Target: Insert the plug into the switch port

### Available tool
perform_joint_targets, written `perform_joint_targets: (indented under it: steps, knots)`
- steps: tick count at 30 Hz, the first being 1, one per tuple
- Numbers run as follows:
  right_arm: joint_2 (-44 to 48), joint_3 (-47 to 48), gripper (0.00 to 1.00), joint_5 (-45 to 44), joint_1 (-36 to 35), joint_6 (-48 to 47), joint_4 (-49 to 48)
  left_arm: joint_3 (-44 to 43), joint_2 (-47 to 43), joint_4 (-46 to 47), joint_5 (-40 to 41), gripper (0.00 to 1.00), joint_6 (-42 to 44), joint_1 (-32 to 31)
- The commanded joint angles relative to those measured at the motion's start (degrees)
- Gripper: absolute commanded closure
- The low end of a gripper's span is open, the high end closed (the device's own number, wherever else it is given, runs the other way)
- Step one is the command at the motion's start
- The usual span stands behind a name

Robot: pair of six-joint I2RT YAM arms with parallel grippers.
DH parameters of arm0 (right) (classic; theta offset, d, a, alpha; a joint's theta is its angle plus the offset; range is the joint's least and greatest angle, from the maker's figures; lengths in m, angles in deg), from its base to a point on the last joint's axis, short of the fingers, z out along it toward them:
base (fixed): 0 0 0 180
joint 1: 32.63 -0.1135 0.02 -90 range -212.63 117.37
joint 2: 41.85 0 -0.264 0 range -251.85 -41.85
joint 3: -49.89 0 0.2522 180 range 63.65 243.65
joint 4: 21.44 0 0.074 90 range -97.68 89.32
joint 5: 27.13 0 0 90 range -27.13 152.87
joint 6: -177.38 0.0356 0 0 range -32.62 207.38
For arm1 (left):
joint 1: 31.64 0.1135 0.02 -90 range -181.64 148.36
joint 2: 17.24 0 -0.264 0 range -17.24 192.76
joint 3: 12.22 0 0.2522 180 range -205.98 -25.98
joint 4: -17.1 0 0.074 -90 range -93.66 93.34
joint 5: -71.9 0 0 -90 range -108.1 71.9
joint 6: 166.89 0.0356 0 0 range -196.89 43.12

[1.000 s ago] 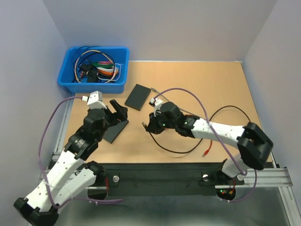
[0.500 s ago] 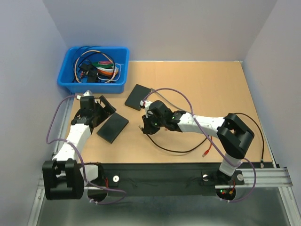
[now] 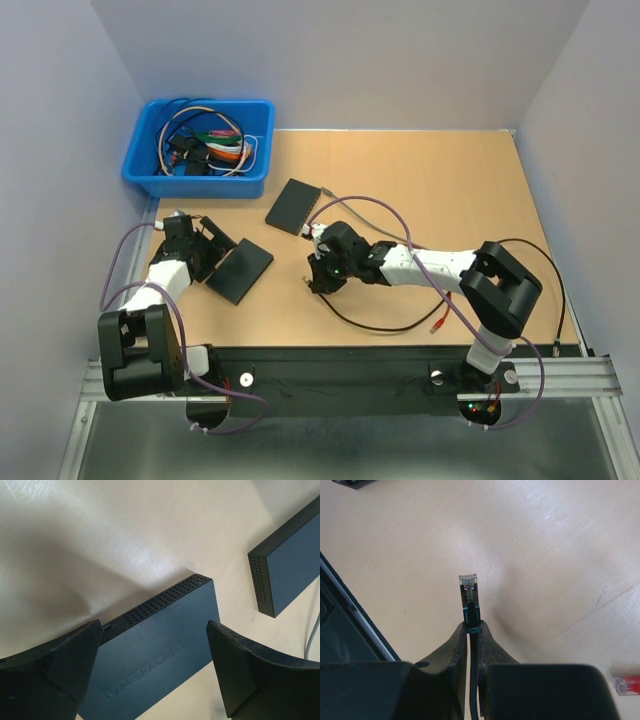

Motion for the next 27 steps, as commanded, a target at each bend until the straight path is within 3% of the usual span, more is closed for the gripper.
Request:
perform_joint_targets:
  steps: [1, 8, 20, 27]
  knots:
    - [3.15, -0.57, 1.00, -0.75, 0.24, -0.74, -0.30, 1.22, 0.72, 2.10, 1.99, 0.01, -0.25, 0.62]
    - [3.86, -1.45, 1.00, -1.45, 0.24, -0.30, -0.39, 3.40, 1.78, 5.78, -3.88, 0.05, -1.03, 1.15]
    - [1.92, -0.57, 1.00, -0.93, 0.24, -1.00, -0.30, 6.75, -3.06, 10.18, -1.17, 0.08, -8.32, -13.16]
    - [-0.36, 0.83, 1.00, 0.39, 0.15, -2.76, 1.27, 9.30, -2.36, 17.30, -4.33, 0.09, -8.07, -15.55]
